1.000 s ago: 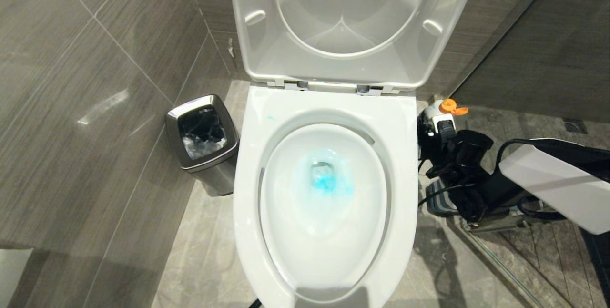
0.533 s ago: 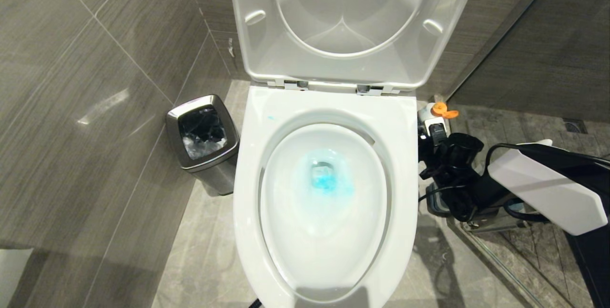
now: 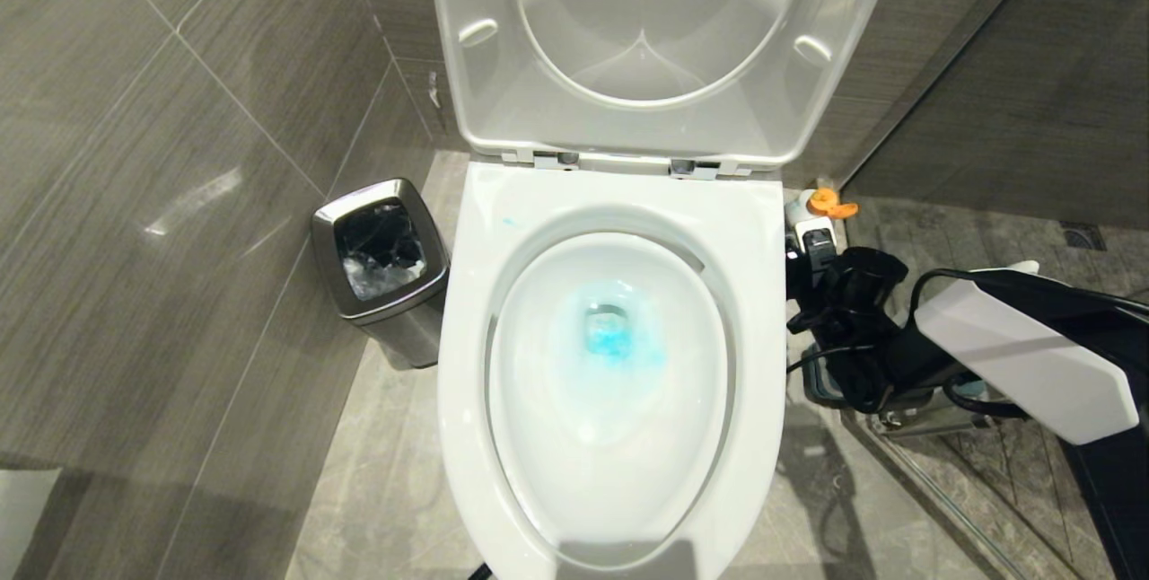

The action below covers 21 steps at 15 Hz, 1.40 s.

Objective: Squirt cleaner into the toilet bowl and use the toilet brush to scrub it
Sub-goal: Place the cleaning agent on the floor

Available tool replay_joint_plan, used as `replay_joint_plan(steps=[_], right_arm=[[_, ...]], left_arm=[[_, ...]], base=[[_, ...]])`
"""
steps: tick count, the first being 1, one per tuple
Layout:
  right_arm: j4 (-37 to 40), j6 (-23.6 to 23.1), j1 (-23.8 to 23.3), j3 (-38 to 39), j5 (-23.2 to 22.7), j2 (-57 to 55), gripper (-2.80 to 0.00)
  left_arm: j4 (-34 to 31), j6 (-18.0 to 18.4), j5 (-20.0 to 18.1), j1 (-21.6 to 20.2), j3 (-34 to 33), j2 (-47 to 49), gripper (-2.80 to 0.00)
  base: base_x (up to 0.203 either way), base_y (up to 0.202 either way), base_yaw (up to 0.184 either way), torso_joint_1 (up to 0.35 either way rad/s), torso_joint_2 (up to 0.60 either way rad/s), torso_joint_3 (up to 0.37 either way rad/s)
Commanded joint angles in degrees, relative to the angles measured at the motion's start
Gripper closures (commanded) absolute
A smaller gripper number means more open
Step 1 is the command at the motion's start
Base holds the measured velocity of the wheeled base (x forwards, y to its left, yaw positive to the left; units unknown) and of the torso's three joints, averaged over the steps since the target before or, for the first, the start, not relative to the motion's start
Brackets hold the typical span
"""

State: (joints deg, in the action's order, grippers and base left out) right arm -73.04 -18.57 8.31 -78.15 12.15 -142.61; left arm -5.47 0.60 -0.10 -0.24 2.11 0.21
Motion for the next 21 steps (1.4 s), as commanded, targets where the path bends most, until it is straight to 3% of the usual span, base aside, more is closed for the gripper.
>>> replay_joint_plan(steps=[1,21], right_arm=[[-0.1,-0.3,0.1,-0.8,0.0,0.6,0.00],[-0.2,-0.5,0.1,-2.5,0.3,-0.3,0.00]], left_arm=[[0.0,0.0,0.0,0.0,0.0,0.0,0.00],[0.0,0.0,0.0,0.0,0.0,0.0,0.00]], base=[[0.000,0.000,0.000,0.000,0.00,0.000],[0.000,0.000,0.000,0.001,0.00,-0.075]])
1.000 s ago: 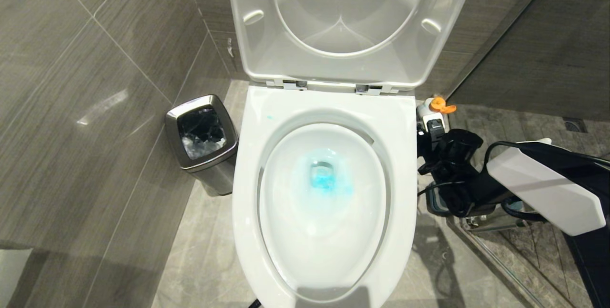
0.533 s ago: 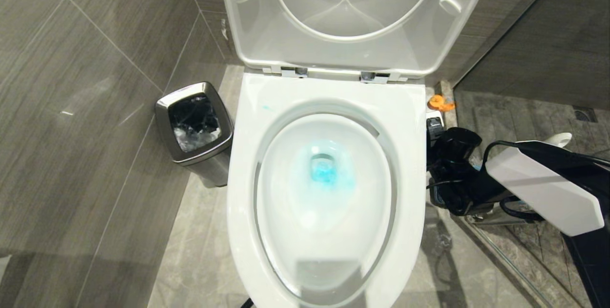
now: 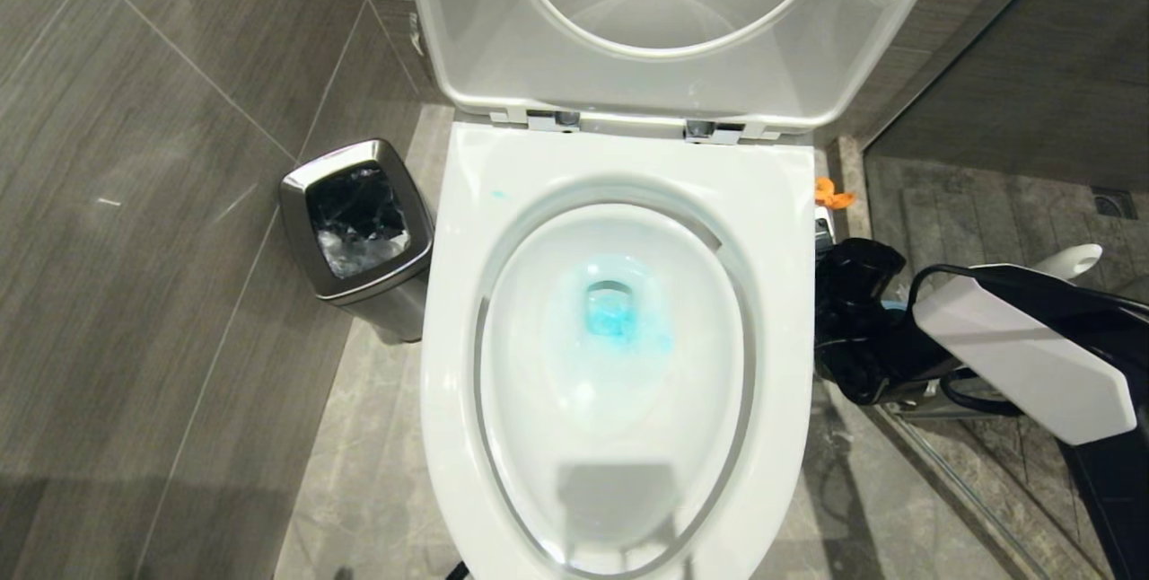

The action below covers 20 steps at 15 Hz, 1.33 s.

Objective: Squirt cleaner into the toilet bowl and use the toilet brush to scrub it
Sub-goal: Place the cleaning agent on the floor

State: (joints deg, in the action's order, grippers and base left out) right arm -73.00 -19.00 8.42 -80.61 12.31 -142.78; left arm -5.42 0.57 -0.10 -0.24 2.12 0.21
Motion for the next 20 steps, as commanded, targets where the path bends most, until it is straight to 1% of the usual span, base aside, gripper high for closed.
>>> replay_joint_plan(steps=[1,6,11,13,15,16,20], right_arm=[[-0.2,-0.1,0.0,-0.1,0.4,-0.3,0.00],[0.8,0.4,-0.2,-4.5,0.8,-2.5,0.00],[3.3,0.6,-0.5,-11.1,1.0,-4.8,0.00],[5.2,0.7,-0.5,-14.4,1.8,-5.8,0.00],[8.5,4.6,-0.2,-15.8,3.3,-6.1,0.00],[9.6,5.8,0.0,-16.0,4.1,-5.8,0.00],[9.6,6.6,0.4,-16.4,4.3,-7.1,0.00]], left_arm=[[0.0,0.0,0.0,0.0,0.0,0.0,0.00],[0.0,0.0,0.0,0.0,0.0,0.0,0.00],[0.0,0.0,0.0,0.0,0.0,0.0,0.00],[0.0,0.0,0.0,0.0,0.0,0.0,0.00],[0.0,-0.1,0.0,0.0,0.0,0.0,0.00],[0.0,-0.1,0.0,0.0,0.0,0.0,0.00],[0.0,0.0,0.0,0.0,0.0,0.0,0.00]], base=[[0.000,0.000,0.000,0.007,0.00,-0.119],[0.000,0.000,0.000,0.005,0.00,-0.165],[0.000,0.000,0.000,0.001,0.00,-0.024],[0.000,0.000,0.000,0.000,0.00,0.000],[0.000,0.000,0.000,0.000,0.00,0.000],[0.000,0.000,0.000,0.000,0.00,0.000],[0.000,0.000,0.000,0.000,0.00,0.000]])
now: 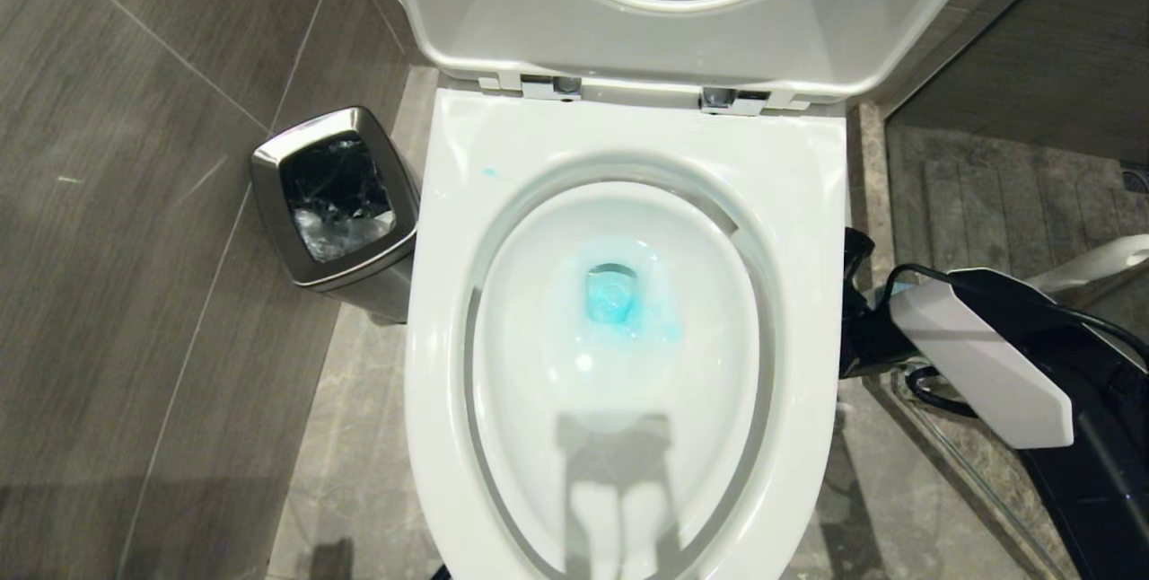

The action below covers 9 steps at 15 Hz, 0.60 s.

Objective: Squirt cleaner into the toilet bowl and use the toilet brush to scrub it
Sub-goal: Place the cleaning agent on the floor

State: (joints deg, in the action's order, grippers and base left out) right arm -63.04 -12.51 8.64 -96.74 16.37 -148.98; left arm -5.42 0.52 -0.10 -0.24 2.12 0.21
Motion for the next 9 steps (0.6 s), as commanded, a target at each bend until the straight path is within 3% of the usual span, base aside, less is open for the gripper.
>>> replay_joint_plan(steps=[1,9], right_arm=[[-0.3,0.5,0.5,-0.4,0.3,-1.1,0.00],[-0.6,0.9,2.0,0.0,1.0,-2.5,0.00]], left_arm=[[0.0,0.0,0.0,0.0,0.0,0.0,0.00],[0.0,0.1,0.0,0.0,0.0,0.0,0.00]], base=[[0.000,0.000,0.000,0.000,0.00,0.000],[0.000,0.000,0.000,0.000,0.00,0.000]])
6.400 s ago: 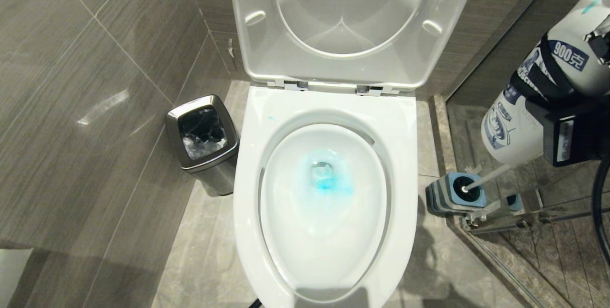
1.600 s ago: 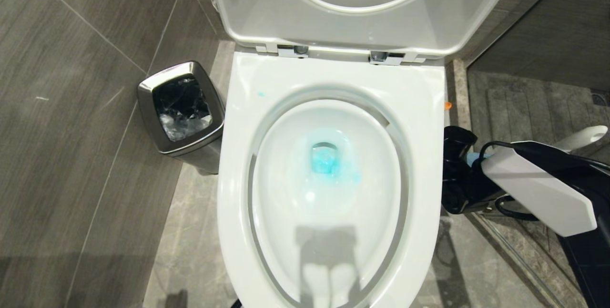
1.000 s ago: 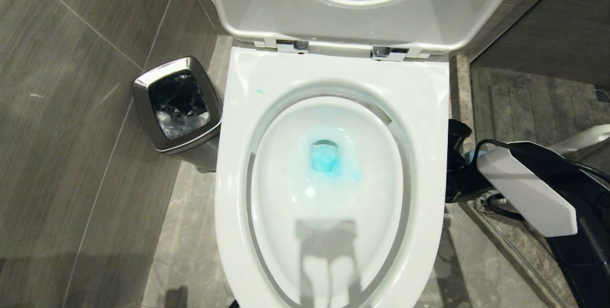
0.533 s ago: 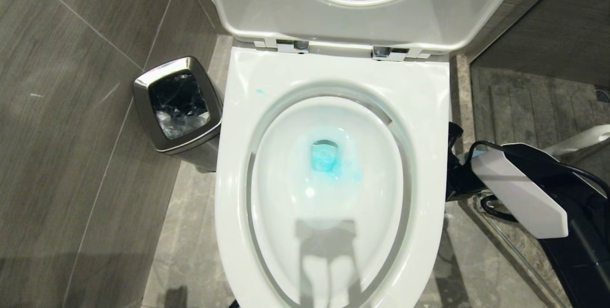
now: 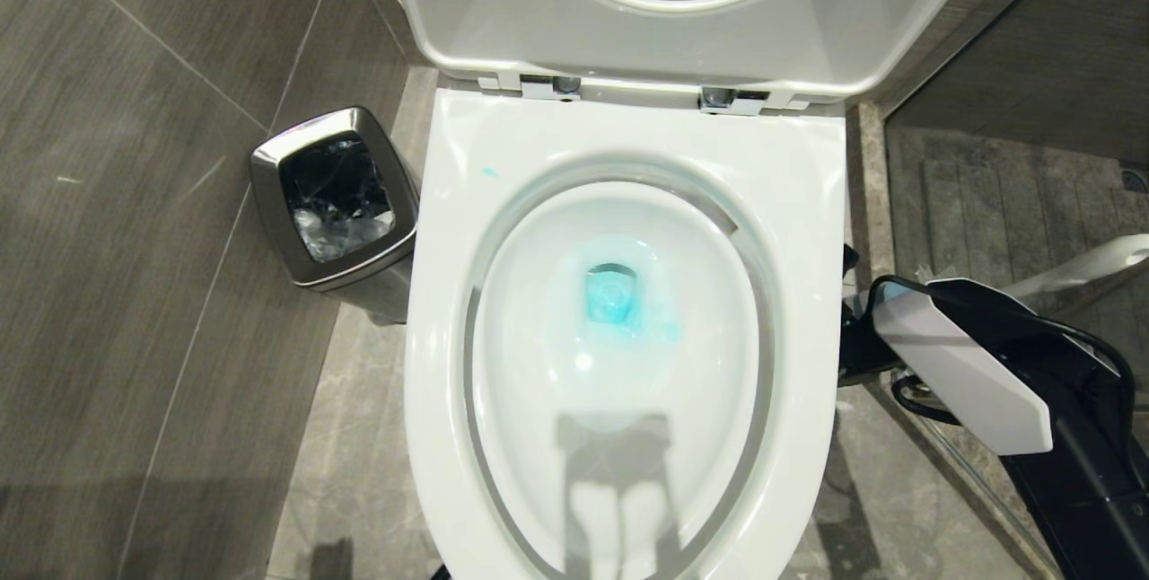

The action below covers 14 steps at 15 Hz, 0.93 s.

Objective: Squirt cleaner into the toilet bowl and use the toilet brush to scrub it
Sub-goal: Place the cleaning agent on the floor

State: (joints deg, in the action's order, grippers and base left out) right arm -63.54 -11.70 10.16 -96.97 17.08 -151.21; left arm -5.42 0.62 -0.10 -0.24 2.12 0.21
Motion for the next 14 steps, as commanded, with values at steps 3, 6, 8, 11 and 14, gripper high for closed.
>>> replay_joint_plan(steps=[3,6,8,11,14], right_arm=[[-0.1,0.9,0.6,1.0,1.1,0.2,0.00],[-0.1,2.3,1.0,4.7,2.3,2.4,0.00],[0.0,3.5,1.6,10.4,2.5,5.9,0.00],[-0.4,4.3,2.0,12.9,2.5,7.5,0.00],[-0.5,4.6,2.0,14.5,2.1,7.5,0.00]], left_arm=[[0.0,0.0,0.0,0.0,0.0,0.0,0.00],[0.0,0.0,0.0,0.0,0.0,0.0,0.00],[0.0,0.0,0.0,0.0,0.0,0.0,0.00],[0.0,0.0,0.0,0.0,0.0,0.0,0.00],[0.0,0.0,0.0,0.0,0.0,0.0,0.00]], base=[[0.000,0.000,0.000,0.000,0.00,0.000],[0.000,0.000,0.000,0.000,0.00,0.000],[0.000,0.000,0.000,0.000,0.00,0.000],[0.000,0.000,0.000,0.000,0.00,0.000],[0.000,0.000,0.000,0.000,0.00,0.000]])
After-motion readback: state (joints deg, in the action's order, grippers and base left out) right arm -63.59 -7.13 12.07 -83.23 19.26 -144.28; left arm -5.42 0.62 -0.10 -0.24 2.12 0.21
